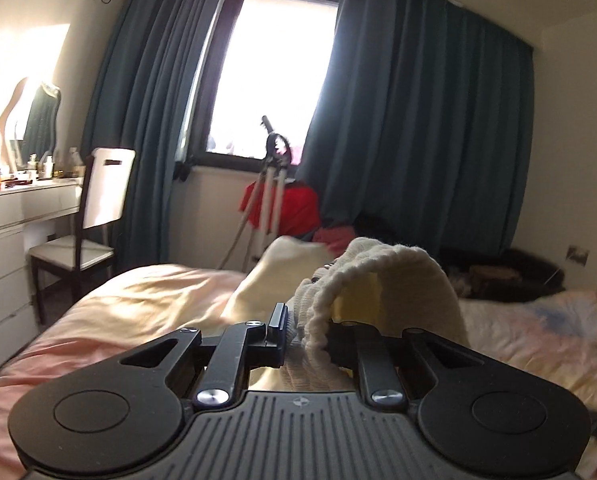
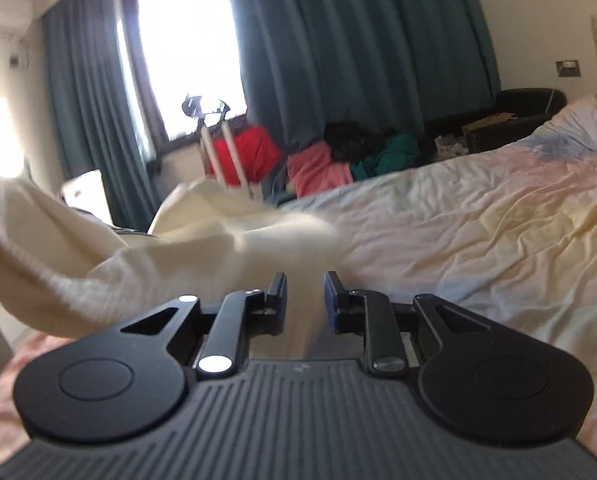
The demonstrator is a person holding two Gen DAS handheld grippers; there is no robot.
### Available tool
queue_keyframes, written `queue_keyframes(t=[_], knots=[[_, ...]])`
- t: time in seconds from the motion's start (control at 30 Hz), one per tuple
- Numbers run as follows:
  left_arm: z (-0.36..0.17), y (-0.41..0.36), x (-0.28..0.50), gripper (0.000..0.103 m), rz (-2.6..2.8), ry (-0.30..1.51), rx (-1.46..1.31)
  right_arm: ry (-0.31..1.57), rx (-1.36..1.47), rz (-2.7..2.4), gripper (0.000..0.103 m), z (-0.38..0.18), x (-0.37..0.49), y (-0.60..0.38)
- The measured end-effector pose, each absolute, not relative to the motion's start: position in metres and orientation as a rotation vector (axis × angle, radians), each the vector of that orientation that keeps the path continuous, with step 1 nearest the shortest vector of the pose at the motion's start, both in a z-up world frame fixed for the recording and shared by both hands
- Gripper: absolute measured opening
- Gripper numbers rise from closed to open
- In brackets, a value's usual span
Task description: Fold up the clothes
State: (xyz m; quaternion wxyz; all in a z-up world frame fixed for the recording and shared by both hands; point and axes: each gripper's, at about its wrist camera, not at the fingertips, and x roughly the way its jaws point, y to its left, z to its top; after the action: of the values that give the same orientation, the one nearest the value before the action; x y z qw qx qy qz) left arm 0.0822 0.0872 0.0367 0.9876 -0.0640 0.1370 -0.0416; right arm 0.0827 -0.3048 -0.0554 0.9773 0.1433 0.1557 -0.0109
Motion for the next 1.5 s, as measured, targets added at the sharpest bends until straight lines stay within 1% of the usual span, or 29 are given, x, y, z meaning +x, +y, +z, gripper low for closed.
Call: queue_keyframes(t=[0.03, 0.17, 0.27, 0.37, 0.43, 0.53, 0.57, 0.63, 0.67, 0.7, 0.77, 0.87, 1.03, 1.17, 1.23, 1.27, 1.3, 1.33, 1.37, 1.43, 1.5], knots=[[0.029, 0.102, 0.079, 0.015, -0.067, 0.304, -0.135, 0.322, 0.273, -0.016, 0.024, -0.052, 0.077, -0.301], [-0.016, 0.164, 0.096, 0.013, 0.006, 0.494, -0.299, 0.337, 0.221, 0.009, 0.024, -0.047, 0.07, -0.285], [-0.048, 0.208, 0.108, 0.013, 0.063, 0.64, -0.423, 0.396, 0.184, 0.023, 0.024, -0.058, 0.079, -0.275], [-0.065, 0.224, 0.105, 0.014, 0.111, 0.781, -0.511, 0.48, 0.162, 0.048, 0.024, -0.073, 0.086, -0.261], [-0.065, 0.228, 0.098, 0.015, 0.112, 0.789, -0.511, 0.507, 0.147, 0.078, 0.024, -0.078, 0.087, -0.251], [-0.057, 0.22, 0.086, 0.023, 0.12, 0.769, -0.409, 0.519, 0.102, 0.094, 0.024, -0.081, 0.083, -0.236], [-0.053, 0.213, 0.081, 0.022, 0.124, 0.761, -0.379, 0.522, 0.096, 0.097, 0.025, -0.081, 0.079, -0.232], [-0.045, 0.202, 0.073, 0.023, 0.129, 0.741, -0.317, 0.532, 0.092, 0.113, 0.029, -0.081, 0.072, -0.224], [-0.042, 0.197, 0.073, 0.027, 0.125, 0.726, -0.288, 0.545, 0.094, 0.124, 0.038, -0.082, 0.067, -0.22], [-0.038, 0.193, 0.073, 0.029, 0.122, 0.711, -0.259, 0.568, 0.099, 0.135, 0.051, -0.083, 0.063, -0.216], [-0.035, 0.181, 0.069, 0.04, 0.114, 0.675, -0.145, 0.613, 0.109, 0.157, 0.06, -0.087, 0.053, -0.207], [-0.033, 0.159, 0.062, 0.049, 0.1, 0.613, 0.07, 0.685, 0.046, 0.188, 0.059, -0.097, 0.043, -0.186], [-0.037, 0.123, 0.053, 0.051, 0.067, 0.517, 0.422, 0.723, -0.11, 0.167, 0.059, -0.118, 0.049, -0.156], [-0.06, 0.103, 0.059, 0.053, 0.041, 0.5, 0.599, 0.707, -0.024, 0.102, 0.057, -0.126, 0.065, -0.167], [-0.069, 0.097, 0.061, 0.053, 0.026, 0.468, 0.666, 0.682, 0.026, 0.086, 0.053, -0.123, 0.067, -0.175], [-0.072, 0.095, 0.062, 0.053, 0.018, 0.451, 0.686, 0.665, 0.041, 0.069, 0.048, -0.12, 0.066, -0.178], [-0.075, 0.093, 0.064, 0.053, 0.012, 0.433, 0.7, 0.639, 0.045, 0.043, 0.04, -0.117, 0.064, -0.181], [-0.078, 0.092, 0.066, 0.053, 0.007, 0.415, 0.714, 0.598, 0.039, 0.011, 0.034, -0.112, 0.061, -0.183], [-0.08, 0.091, 0.068, 0.053, 0.001, 0.398, 0.72, 0.553, 0.029, -0.015, 0.033, -0.106, 0.057, -0.184], [-0.081, 0.091, 0.074, 0.053, -0.009, 0.374, 0.705, 0.48, 0.034, -0.04, 0.033, -0.096, 0.051, -0.189], [-0.078, 0.094, 0.08, 0.052, -0.014, 0.368, 0.652, 0.467, 0.054, -0.045, 0.034, -0.093, 0.051, -0.193]])
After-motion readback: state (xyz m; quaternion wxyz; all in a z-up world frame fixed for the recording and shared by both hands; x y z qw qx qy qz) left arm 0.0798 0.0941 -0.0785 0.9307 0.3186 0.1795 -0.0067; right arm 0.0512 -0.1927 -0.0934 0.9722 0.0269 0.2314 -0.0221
